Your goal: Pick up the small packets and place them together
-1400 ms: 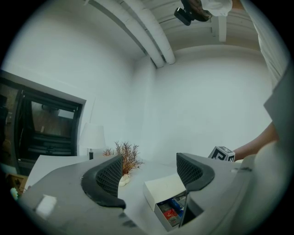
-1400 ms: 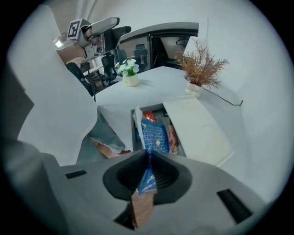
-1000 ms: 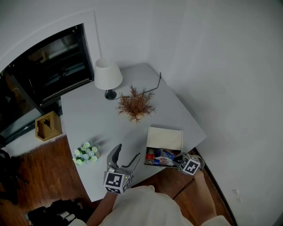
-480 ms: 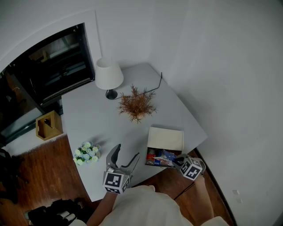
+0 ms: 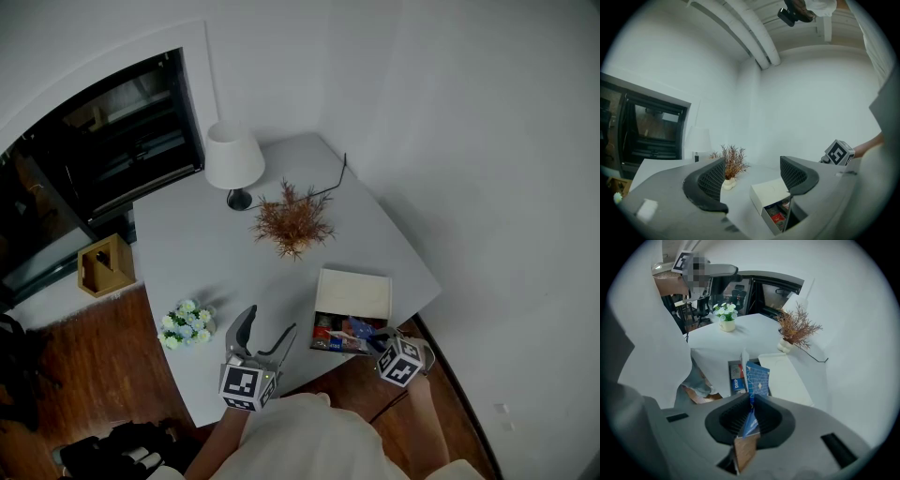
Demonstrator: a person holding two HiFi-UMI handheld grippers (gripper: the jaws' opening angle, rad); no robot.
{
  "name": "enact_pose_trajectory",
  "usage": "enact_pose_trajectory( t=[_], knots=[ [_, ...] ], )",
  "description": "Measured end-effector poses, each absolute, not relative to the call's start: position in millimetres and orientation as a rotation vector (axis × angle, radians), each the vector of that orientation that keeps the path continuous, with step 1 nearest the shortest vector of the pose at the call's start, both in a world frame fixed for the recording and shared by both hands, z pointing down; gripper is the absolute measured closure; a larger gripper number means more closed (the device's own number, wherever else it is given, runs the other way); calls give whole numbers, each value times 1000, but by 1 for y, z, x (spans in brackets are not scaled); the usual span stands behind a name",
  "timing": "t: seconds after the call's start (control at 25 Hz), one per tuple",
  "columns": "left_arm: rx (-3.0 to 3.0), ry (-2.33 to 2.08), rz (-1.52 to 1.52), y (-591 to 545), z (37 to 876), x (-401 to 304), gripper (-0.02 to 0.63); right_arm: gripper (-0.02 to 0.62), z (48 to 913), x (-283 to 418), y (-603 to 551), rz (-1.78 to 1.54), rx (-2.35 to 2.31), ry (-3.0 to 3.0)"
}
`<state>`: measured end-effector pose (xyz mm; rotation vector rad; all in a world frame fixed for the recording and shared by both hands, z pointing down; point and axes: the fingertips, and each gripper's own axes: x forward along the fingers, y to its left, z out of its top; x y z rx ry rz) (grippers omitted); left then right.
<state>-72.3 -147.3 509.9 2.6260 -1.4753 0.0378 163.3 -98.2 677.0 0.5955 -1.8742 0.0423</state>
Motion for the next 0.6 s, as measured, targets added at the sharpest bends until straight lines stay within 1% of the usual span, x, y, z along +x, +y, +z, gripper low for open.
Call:
enact_pose_trajectory(
  t=[0.4,0.6],
  knots=[
    [2630,-1463,45,-143,512,-72,250,563,638,149,-137,-140,862,-1922],
    [2639,-1451,47,-142,512,-69,250,563,647,146,-179,-286,994,-1799]
  ],
)
